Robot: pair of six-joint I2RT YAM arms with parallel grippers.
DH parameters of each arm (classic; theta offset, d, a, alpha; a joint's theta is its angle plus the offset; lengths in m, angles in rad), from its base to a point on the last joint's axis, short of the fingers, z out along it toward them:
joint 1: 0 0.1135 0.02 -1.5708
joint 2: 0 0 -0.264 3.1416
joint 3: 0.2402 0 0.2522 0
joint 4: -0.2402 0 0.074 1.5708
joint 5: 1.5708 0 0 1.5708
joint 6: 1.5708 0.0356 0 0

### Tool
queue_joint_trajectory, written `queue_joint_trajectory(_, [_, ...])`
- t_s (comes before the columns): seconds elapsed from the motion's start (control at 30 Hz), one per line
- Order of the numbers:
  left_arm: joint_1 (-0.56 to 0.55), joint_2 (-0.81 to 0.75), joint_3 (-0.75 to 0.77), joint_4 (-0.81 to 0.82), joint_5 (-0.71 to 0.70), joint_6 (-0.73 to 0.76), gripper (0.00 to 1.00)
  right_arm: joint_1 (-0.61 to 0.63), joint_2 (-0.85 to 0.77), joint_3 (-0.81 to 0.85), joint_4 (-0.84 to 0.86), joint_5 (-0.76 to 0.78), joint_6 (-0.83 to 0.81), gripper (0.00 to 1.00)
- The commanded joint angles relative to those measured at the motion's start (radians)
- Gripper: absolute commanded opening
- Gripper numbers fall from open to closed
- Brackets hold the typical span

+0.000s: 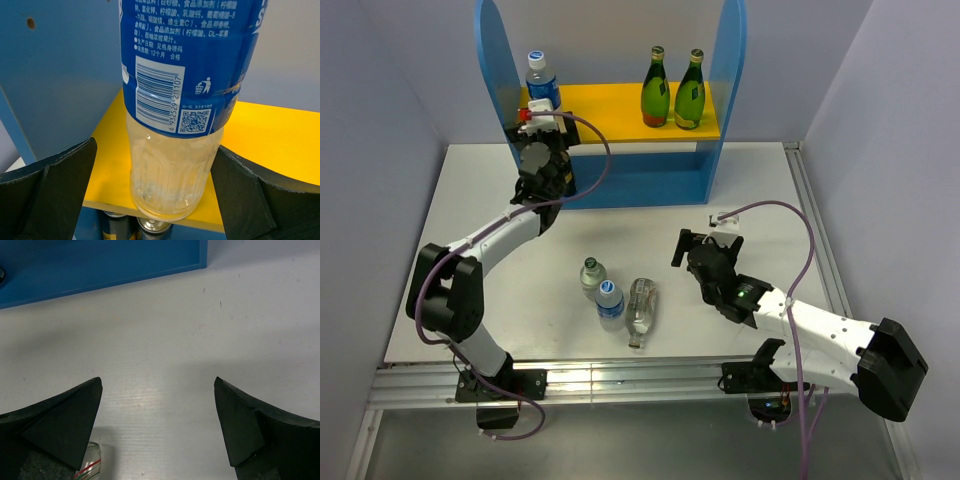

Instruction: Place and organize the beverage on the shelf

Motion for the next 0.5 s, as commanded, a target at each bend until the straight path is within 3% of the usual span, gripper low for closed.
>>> queue_joint_trajectory(0.0, [0.031,0.013,0.060,0.035,-0.040,0.002,0.99,-0.007,0.005,0.034,0.022,0.021,0.008,1.00])
queue_joint_trajectory(0.47, [0.051,-0.027,0.048,-0.041,0.043,-0.035,0.99,-0.007,0.014,0.040,0.020,0.027,0.008,1.00])
